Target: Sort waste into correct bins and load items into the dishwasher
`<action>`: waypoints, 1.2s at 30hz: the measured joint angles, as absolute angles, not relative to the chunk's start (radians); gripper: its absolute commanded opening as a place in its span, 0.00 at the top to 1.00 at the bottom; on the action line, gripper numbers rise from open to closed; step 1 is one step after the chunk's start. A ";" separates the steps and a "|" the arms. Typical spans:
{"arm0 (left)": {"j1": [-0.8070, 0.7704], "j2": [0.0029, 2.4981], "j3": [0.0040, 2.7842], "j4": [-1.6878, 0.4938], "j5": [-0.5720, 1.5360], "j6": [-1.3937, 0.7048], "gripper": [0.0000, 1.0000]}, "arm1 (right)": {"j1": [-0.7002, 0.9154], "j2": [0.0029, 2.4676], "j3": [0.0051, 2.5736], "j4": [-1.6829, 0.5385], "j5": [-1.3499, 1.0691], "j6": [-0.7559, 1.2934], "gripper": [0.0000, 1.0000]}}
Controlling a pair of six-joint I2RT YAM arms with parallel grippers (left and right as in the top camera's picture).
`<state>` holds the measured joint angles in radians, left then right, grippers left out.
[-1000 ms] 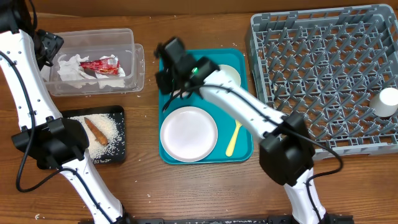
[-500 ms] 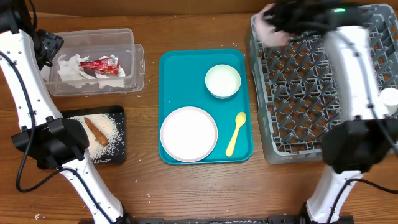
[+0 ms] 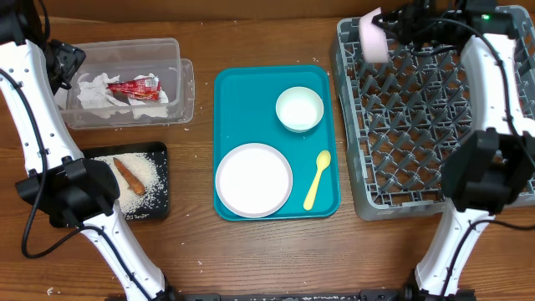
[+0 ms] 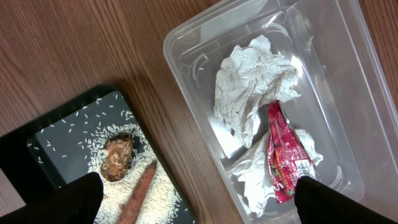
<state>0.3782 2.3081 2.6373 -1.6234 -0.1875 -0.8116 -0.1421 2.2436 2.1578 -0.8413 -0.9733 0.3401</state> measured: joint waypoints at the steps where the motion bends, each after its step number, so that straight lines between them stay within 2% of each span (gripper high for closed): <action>1: 0.378 2.308 2.637 -1.624 -0.187 -0.812 0.00 | -0.139 2.259 2.157 -0.828 -0.982 0.349 0.96; 8: 0.378 2.308 2.637 -1.623 -0.187 -0.812 0.00 | -0.170 2.317 2.152 -0.648 -1.028 0.447 0.96; 13: 0.378 2.308 2.637 -1.623 -0.187 -0.812 0.00 | -0.289 2.317 2.153 -0.362 -1.154 0.603 0.96; 15: 0.378 2.308 2.637 -1.623 -0.187 -0.812 0.00 | -0.349 2.317 2.153 -0.324 -1.177 0.654 0.96; 22: 0.378 2.308 2.637 -1.623 -0.187 -0.812 0.00 | -0.494 2.317 2.153 -0.366 -1.171 0.718 0.96; 36: 0.378 2.308 2.637 -1.624 -0.187 -0.812 0.00 | -0.537 2.317 2.153 -0.445 -1.010 0.714 0.96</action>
<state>0.3782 2.3077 2.6373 -1.6238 -0.1871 -0.8116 -0.5369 2.3165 2.1529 -0.4450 -1.0103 0.7136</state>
